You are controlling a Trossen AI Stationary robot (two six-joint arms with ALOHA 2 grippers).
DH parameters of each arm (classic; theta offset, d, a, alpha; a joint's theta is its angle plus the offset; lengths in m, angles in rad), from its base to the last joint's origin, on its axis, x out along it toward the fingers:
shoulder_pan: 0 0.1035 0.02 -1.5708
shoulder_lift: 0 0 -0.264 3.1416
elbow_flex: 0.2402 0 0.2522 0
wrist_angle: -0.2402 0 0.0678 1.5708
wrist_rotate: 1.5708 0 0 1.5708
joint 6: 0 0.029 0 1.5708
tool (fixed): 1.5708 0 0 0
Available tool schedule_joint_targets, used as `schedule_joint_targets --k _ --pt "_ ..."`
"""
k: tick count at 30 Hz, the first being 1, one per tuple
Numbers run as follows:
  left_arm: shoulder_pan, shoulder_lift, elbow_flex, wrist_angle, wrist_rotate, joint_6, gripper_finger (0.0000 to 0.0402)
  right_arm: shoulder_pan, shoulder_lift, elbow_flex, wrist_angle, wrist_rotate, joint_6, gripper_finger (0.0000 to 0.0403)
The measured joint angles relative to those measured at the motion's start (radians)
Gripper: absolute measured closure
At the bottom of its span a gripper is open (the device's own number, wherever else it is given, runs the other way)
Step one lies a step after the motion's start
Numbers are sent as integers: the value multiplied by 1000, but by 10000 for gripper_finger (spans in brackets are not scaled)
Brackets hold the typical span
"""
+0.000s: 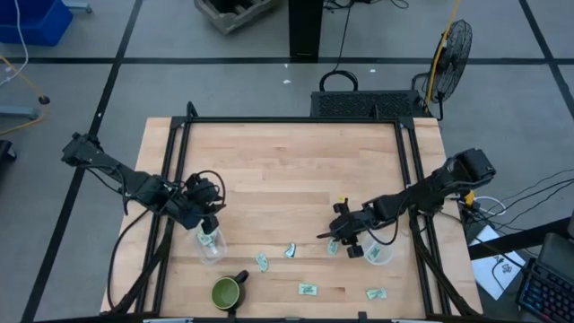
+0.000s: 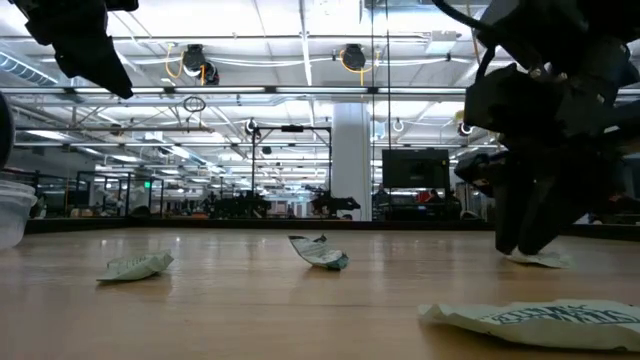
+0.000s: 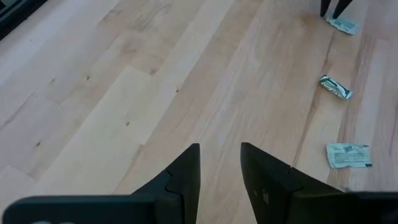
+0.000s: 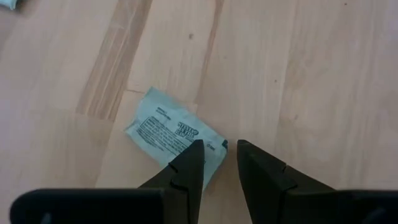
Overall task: Pick and place items into bin
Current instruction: Put the green stevia packet into the right transparent bin
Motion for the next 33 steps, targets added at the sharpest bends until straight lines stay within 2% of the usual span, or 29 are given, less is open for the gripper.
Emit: schedule_joint_targets --k 7,14,23,27,33 --pt "0 0 0 0 0 0 282 0 18 0 47 -79 17 314" --pt "0 0 0 0 0 0 282 0 79 -18 72 -72 16 314" --pt "0 0 0 0 0 -1 282 1 84 -20 130 -24 -68 316" --pt "0 0 0 0 0 -1 282 1 85 -21 136 -21 -73 337" --pt "0 0 0 0 -1 -1 282 0 87 -23 187 -20 -75 390"
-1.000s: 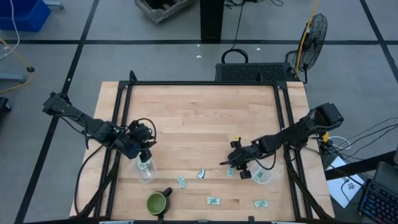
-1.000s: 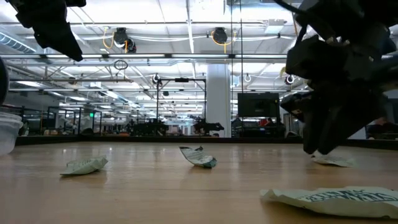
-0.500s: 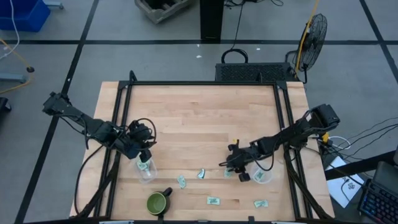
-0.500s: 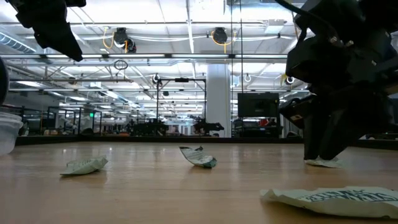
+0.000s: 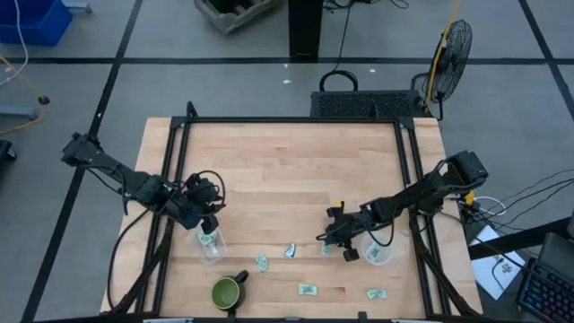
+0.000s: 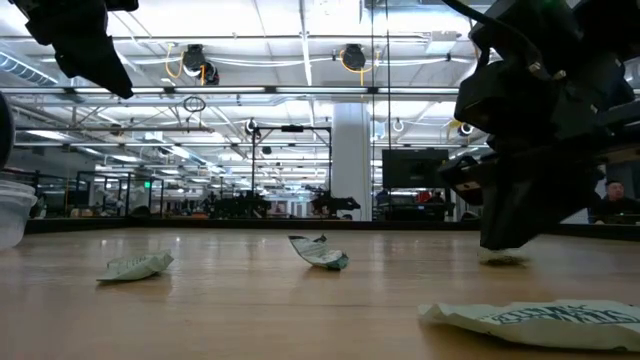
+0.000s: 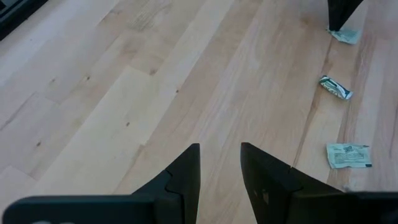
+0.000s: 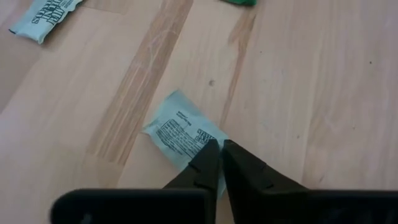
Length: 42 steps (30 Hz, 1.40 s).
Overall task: Pick and place items into bin
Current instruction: Put the green stevia packet into the right transparent bin
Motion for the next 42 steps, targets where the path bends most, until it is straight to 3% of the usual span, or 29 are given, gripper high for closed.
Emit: schedule_joint_targets --k 9,17,26,31,37,42 --pt "0 0 0 0 0 0 282 0 -29 -3 15 3 -2 400" --pt "0 0 0 0 0 -1 282 0 -217 -2 -69 7 29 402" --pt "0 0 0 0 0 0 282 43 -533 -1 -540 -27 371 402" --pt "0 0 0 0 0 -2 282 111 -665 -1 -659 -106 625 403" --pt "0 0 0 0 0 -1 282 207 -668 -5 -809 -81 812 403" --pt "0 0 0 0 -1 -1 282 245 -626 -72 -814 -84 903 403"
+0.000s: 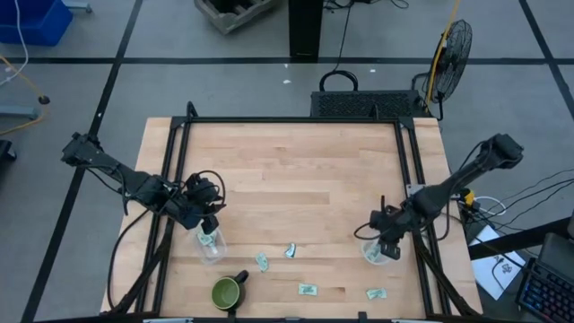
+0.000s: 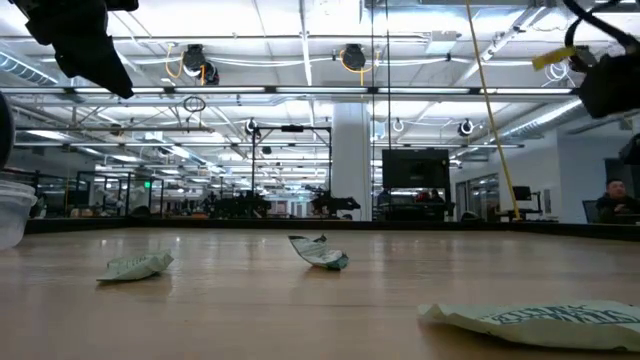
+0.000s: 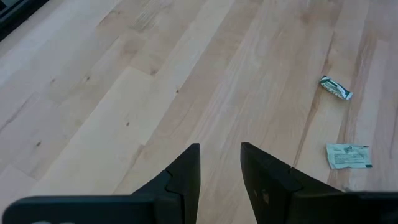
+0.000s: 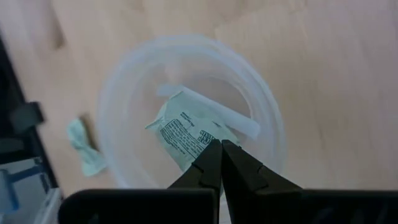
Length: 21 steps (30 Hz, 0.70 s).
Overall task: Pick and place items into bin
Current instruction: Put the green stevia packet into the right transparent bin, then put the green truvia packet into the left transparent bin
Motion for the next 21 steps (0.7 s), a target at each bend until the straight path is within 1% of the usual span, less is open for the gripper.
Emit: schedule_joint_targets --k 4,11,14,21 --pt "0 0 0 0 0 0 282 0 16 -26 37 0 -3 403" --pt "0 0 0 0 -1 -12 282 0 15 -27 87 4 3 397" --pt "0 0 0 0 -2 -12 282 0 15 -27 88 8 0 380" --pt "0 0 0 0 -2 -12 282 -1 15 -27 90 34 -6 324"
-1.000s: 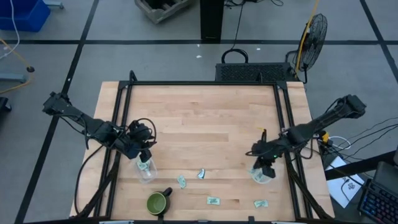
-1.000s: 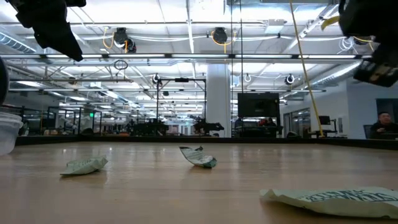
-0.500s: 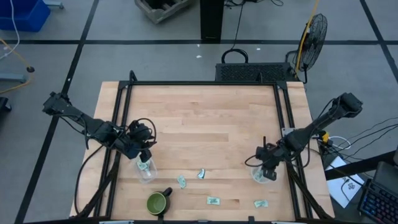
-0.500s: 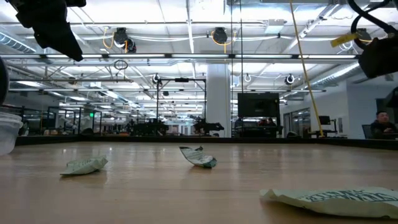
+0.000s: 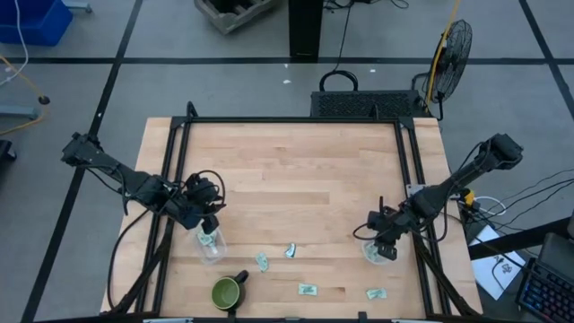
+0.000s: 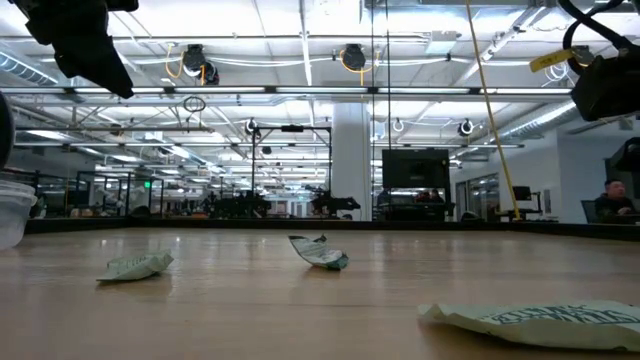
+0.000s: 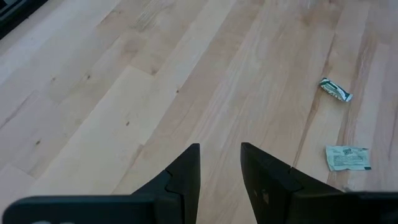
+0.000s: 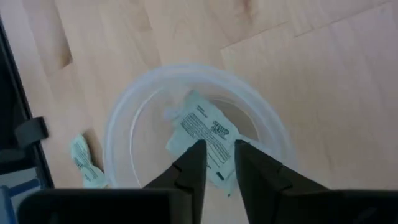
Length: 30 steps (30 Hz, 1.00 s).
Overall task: Pick and place items into bin
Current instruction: Put the green truvia packet into the left transparent bin
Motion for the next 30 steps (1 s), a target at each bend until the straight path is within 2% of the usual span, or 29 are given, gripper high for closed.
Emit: schedule_joint_targets --k 5,10,13,15,18,20,25,28,30 --pt "0 0 0 0 0 0 282 0 -16 0 78 -13 0 302" --pt "0 0 0 1 -41 -31 282 0 -67 0 235 -61 1 300" --pt "0 0 0 1 -89 -39 282 0 -107 0 346 -56 -12 307" --pt "5 0 0 2 -112 -18 282 0 -127 0 416 -13 -68 311" --pt "33 1 -1 56 -78 -5 282 0 -140 0 505 112 -228 314" --pt "57 16 -9 175 -28 -12 282 -1 -139 1 549 232 -370 313" --pt "121 128 -51 575 241 165 282 -2 -133 1 586 595 -737 314" --pt "153 243 -57 744 366 241 282 -6 -134 1 598 775 -844 314" --pt "173 327 -50 792 418 235 282 -11 -134 1 603 828 -867 314"
